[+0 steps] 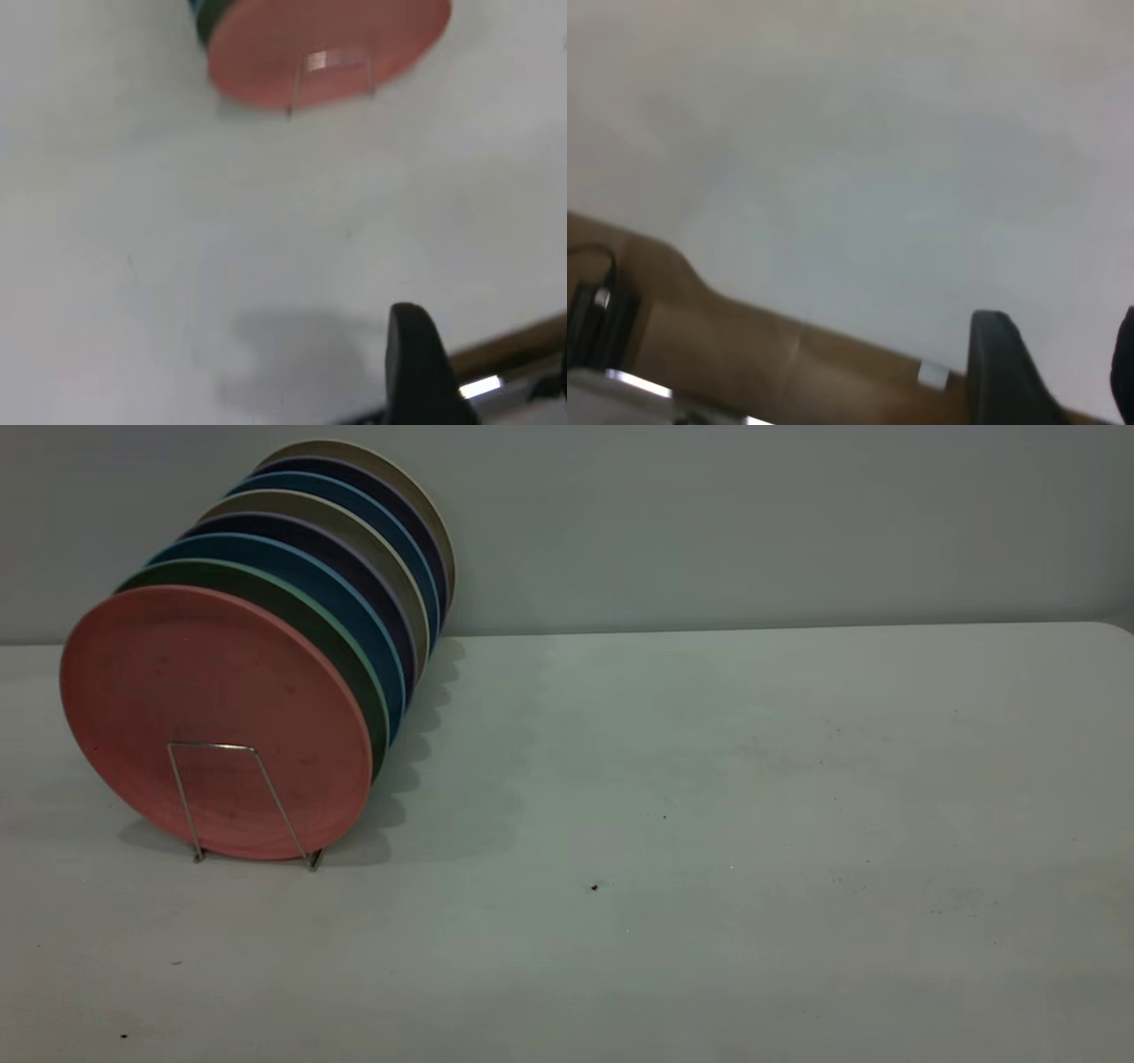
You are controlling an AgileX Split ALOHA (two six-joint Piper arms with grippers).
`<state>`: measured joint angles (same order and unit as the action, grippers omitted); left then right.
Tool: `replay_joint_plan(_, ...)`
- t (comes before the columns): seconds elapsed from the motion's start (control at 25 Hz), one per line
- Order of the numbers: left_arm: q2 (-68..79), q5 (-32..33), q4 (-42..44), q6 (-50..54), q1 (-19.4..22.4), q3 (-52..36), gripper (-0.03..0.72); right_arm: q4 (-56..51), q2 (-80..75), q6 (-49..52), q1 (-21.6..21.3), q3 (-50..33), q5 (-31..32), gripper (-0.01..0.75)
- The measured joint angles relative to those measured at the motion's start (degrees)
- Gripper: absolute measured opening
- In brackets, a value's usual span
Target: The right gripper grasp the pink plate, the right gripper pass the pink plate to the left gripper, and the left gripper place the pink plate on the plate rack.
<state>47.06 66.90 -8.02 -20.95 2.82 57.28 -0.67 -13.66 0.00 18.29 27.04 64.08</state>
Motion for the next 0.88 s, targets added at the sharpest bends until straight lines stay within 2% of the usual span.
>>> replay_joint_plan(0.24,-12.88,-0.37,1.5,5.95,0.0,-18.0,0.423,0.67,4.57,0.98,0.0,0.0,0.24,0.324)
replay_joint_plan(0.44,-23.73,-0.86,3.62,8.36,0.0,-26.99,0.423,0.67,4.61,1.03,0.0,0.0,0.35,0.339)
replay_joint_plan(0.88,-42.55,-2.07,4.21,12.95,0.0,-29.37,0.423,0.33,4.61,1.09,0.0,0.0,0.35,0.305)
